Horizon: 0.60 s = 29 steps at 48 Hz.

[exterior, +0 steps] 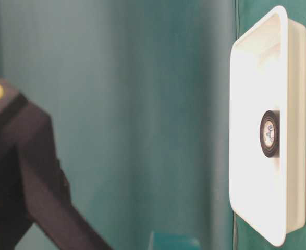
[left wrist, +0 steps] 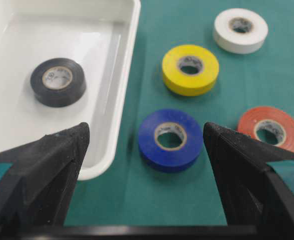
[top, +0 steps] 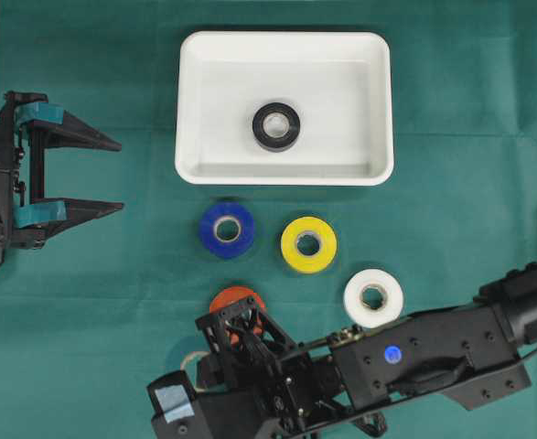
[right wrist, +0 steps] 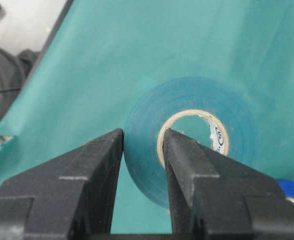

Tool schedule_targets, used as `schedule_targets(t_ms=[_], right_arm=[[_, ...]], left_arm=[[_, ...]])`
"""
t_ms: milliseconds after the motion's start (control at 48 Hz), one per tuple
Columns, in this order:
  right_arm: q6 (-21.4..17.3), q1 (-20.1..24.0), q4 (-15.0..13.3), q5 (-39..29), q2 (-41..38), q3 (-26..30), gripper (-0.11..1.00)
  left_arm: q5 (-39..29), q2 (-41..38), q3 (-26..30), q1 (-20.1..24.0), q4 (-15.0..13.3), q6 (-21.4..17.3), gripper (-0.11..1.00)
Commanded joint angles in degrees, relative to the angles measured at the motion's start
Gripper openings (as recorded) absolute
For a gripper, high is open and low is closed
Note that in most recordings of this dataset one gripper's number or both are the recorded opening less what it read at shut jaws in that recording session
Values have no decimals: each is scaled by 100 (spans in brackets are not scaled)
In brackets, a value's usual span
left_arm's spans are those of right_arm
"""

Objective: Pick up the tape from a random location and place it into the white case.
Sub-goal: 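Lift the teal roll and carry it over the white tray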

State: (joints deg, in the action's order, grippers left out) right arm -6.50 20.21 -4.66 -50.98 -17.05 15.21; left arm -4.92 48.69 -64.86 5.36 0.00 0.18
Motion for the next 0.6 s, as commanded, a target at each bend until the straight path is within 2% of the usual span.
schedule_targets(t_ms=[0,250,584], right_arm=[[-18,-149,-26,18,325,114,28],[-18,-677,-26,9,325,70,28],[0,-1626,-62,0,325,-35,28]], left_arm=[[26,-26,53,0,-9,0,89],[26,-18,53,0,-9,0,89],[35,-18,53,0,0,0,89]])
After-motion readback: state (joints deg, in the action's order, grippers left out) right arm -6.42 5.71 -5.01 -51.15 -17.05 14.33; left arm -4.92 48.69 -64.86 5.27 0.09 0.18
